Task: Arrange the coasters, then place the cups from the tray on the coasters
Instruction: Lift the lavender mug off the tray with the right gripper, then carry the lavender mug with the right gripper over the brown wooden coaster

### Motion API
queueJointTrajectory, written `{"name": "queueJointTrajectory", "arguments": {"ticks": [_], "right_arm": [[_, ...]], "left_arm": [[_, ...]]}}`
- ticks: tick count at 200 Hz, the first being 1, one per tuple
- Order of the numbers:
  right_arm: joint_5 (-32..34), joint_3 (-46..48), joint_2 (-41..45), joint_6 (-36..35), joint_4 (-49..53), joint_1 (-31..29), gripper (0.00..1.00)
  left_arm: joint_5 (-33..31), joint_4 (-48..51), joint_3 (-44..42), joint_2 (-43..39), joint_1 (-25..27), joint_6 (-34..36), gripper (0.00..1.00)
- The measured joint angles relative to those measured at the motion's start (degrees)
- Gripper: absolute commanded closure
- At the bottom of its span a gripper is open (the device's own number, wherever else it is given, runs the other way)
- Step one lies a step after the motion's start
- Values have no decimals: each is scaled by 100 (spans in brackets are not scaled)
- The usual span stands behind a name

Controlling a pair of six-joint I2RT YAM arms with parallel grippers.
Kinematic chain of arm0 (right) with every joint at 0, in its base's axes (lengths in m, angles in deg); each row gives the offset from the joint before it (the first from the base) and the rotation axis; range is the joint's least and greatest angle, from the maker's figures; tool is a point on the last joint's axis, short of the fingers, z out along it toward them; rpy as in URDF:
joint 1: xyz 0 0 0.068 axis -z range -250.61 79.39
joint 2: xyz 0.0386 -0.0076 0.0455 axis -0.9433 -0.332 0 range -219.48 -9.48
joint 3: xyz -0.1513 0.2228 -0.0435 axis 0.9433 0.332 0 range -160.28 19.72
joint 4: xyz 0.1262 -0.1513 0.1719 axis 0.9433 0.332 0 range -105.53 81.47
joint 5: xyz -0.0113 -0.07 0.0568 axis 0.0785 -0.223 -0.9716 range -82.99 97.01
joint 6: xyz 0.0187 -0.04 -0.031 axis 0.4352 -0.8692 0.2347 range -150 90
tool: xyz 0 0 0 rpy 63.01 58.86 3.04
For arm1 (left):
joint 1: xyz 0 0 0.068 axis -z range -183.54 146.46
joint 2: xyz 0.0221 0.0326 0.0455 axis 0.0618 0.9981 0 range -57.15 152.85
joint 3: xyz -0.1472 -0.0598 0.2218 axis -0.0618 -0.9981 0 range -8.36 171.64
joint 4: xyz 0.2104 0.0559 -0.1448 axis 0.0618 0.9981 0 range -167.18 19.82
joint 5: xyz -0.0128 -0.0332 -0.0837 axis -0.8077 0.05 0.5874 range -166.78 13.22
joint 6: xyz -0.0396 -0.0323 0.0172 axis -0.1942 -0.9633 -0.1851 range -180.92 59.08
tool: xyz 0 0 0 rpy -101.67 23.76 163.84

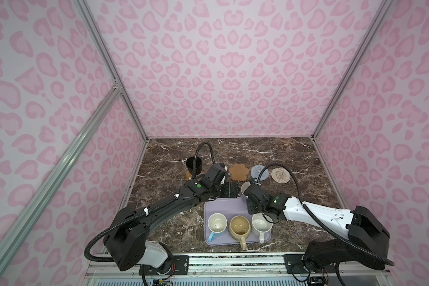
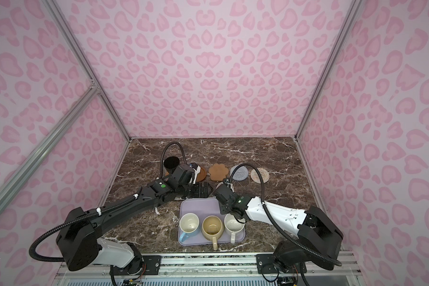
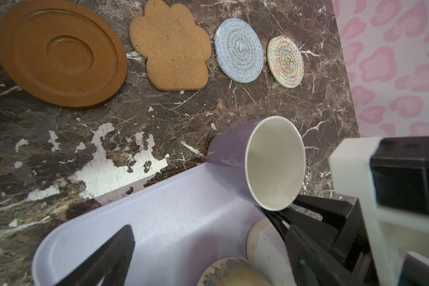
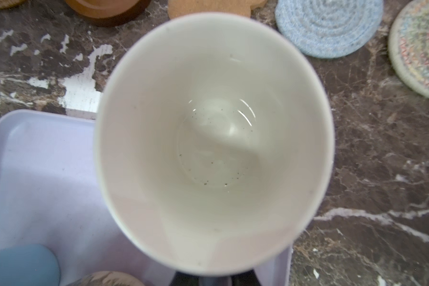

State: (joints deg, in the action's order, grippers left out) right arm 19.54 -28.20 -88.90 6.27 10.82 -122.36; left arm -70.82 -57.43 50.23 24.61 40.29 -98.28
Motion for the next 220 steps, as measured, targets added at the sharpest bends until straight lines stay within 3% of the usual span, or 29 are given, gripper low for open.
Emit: {"name": "queueJointTrajectory", "arguments": {"ticks": [122,220], "right_arm": [[190,-662,529,-243,278,-101,100],[243,-1974,-308,-527,520,-74,100]], "left_arm": [[-308,-92,-127,-1029,-55,-616,3],[17,-142,225,-1344,-907,-695,3]]}}
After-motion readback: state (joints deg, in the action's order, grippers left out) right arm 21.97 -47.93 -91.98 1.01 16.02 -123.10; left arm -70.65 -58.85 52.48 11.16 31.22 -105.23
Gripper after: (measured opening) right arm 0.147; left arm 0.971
